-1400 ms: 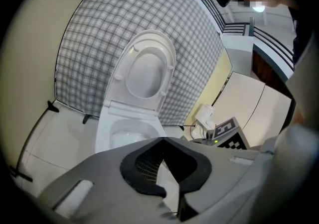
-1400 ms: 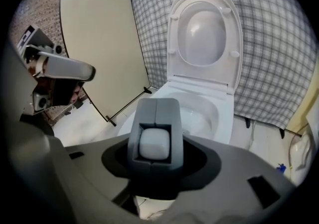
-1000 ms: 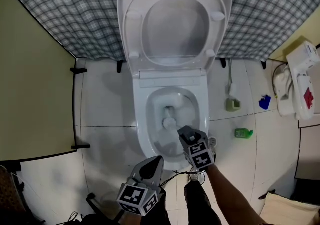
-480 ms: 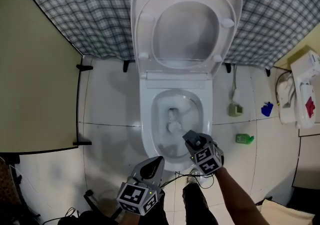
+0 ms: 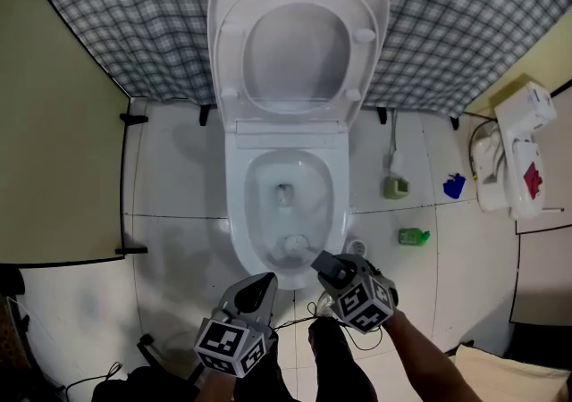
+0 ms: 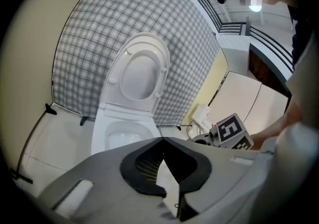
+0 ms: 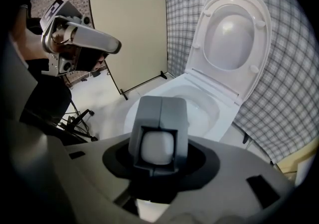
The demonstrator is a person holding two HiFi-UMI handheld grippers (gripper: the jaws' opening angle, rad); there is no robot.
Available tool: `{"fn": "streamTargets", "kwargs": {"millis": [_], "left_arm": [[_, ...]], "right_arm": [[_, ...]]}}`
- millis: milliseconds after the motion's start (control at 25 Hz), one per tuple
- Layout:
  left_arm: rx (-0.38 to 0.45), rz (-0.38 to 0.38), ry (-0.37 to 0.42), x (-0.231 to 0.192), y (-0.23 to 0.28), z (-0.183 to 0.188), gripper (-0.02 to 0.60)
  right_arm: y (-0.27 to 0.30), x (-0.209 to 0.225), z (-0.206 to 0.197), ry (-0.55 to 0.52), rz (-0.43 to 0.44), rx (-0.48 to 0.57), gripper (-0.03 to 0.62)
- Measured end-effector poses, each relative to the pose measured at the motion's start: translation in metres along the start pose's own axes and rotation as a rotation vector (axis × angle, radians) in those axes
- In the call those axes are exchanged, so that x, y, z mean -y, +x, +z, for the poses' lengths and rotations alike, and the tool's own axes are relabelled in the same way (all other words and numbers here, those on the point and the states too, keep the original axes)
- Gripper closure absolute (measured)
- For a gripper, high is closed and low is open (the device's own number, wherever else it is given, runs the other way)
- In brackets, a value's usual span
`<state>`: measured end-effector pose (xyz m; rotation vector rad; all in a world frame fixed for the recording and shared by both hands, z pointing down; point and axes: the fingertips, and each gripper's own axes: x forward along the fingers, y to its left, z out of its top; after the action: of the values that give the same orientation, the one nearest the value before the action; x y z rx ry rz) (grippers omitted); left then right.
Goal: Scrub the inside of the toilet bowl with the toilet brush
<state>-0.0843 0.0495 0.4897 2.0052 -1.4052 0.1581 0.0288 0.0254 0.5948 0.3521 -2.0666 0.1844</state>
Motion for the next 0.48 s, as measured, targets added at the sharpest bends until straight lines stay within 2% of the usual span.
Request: {"fn": "streamTargets", "kwargs": {"millis": [200, 480], "left_arm": [[-0.009, -0.014, -0.003, 0.016, -0.004, -0.011, 0.594], [-0.002, -0.004, -0.007, 0.013, -0.007, -0.012, 0.594]], "right_arm": [[-0.016, -0.012, -0.009, -0.026, 0.016, -0.042, 0.398], [0.005, 0.016, -0.004, 0.000, -0.073, -0.049, 0.398]]}}
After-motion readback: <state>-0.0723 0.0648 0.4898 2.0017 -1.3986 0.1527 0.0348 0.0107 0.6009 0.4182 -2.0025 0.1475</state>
